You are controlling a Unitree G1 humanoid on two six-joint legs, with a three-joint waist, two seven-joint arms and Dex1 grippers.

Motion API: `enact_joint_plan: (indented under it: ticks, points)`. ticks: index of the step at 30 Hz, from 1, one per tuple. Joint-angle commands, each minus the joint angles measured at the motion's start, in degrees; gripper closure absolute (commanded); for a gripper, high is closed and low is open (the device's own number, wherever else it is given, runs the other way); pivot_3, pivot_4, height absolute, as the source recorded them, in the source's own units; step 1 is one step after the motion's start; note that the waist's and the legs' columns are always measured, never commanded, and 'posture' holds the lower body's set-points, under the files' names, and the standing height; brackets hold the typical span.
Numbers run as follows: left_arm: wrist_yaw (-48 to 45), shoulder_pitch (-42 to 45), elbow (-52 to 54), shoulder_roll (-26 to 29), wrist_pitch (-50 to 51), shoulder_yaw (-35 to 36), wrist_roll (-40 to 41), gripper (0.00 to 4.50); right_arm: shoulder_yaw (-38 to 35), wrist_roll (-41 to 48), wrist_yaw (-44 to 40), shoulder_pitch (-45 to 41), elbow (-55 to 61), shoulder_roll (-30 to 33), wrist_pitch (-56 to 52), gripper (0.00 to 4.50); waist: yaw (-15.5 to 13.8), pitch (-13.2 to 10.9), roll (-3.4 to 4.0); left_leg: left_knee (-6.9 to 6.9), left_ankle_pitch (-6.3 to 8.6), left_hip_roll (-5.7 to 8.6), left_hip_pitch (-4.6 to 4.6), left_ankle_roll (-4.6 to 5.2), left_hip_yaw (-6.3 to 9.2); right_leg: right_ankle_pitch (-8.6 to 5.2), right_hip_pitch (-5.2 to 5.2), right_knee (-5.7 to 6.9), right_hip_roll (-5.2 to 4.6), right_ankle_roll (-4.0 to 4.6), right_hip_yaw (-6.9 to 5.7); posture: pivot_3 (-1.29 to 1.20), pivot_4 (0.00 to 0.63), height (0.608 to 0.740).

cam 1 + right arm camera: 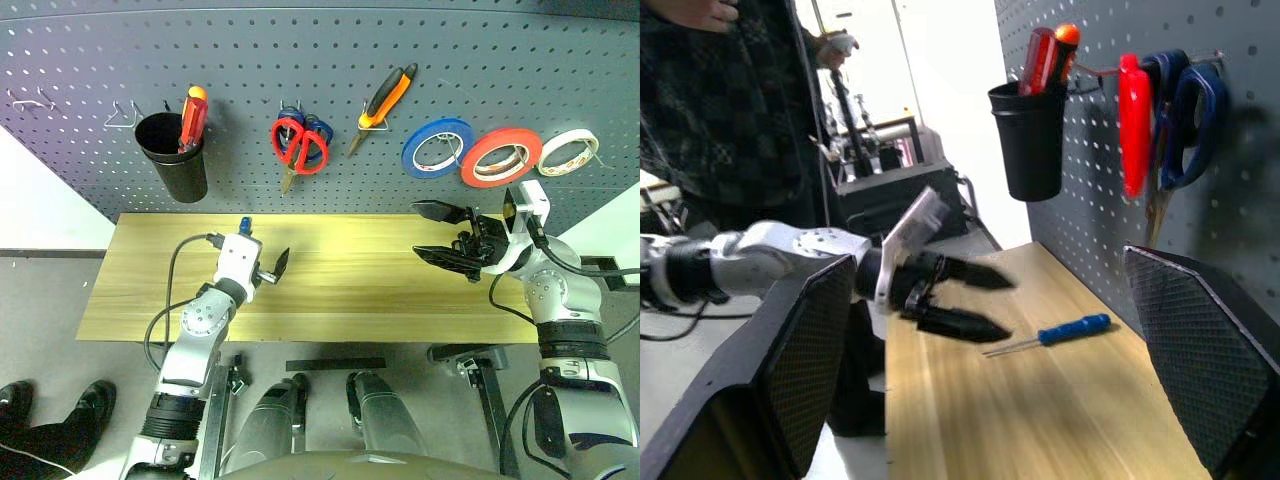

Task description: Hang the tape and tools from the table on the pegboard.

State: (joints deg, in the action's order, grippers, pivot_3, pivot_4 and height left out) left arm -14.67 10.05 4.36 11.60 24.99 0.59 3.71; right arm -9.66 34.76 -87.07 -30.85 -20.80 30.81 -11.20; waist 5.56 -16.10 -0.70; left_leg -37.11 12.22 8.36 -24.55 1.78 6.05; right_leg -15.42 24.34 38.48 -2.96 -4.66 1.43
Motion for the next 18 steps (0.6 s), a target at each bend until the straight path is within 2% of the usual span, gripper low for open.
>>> enact_joint_plan:
  ticks: [1,3,8,11,18]
  points:
    - [2.85,3.69,1.47,0.77,5.66,3.48,0.75,0.04,-0.12,0.02,-0.16,-0.15,0.43,0.66,-0.25,0.00,-0.10,-0.27,-0.05,0.01,0.00,-0.01,-0.01,0.00,0.00,0.00,0.01,0.00,0.00,0.00,0.00,-0.18,0.341,0.740]
    - [2.19,5.61,0.36,1.20,10.27,5.09,2.80,0.04,0.10,-0.03,-0.45,0.21,0.87,1.01,-0.89,0.00,-0.17,-0.53,-0.15,0.02,0.00,-0.02,-0.01,0.00,0.00,0.00,0.01,-0.01,0.00,0.01,-0.01,-0.18,0.345,0.740]
    - [4.40,10.21,-3.61,2.10,12.85,9.07,3.84,0.04,0.21,0.31,-0.06,2.25,3.90,1.87,-2.42,0.00,-0.08,-0.56,-0.12,0.10,0.03,-0.02,-0.04,0.05,0.00,0.00,0.00,-0.19,0.00,0.00,-0.01,-0.20,0.339,0.740]
    - [6.22,13.04,-7.30,3.17,14.09,11.73,4.18,0.04,-0.04,-0.25,0.68,2.09,3.95,2.57,-2.51,0.00,-0.03,-0.98,-0.13,0.13,0.04,-0.03,-0.06,0.07,-0.01,0.00,0.02,-0.25,0.00,0.00,-0.01,-0.19,0.376,0.740]
    - [5.61,18.94,-19.11,7.96,10.16,14.02,3.99,0.04,-0.20,-1.46,3.45,2.67,3.95,2.94,-1.73,0.00,-0.04,-2.85,-0.38,0.11,0.05,-0.10,-0.09,0.06,-0.07,0.03,0.07,-0.21,-0.01,0.03,-0.03,-0.20,0.418,0.740]
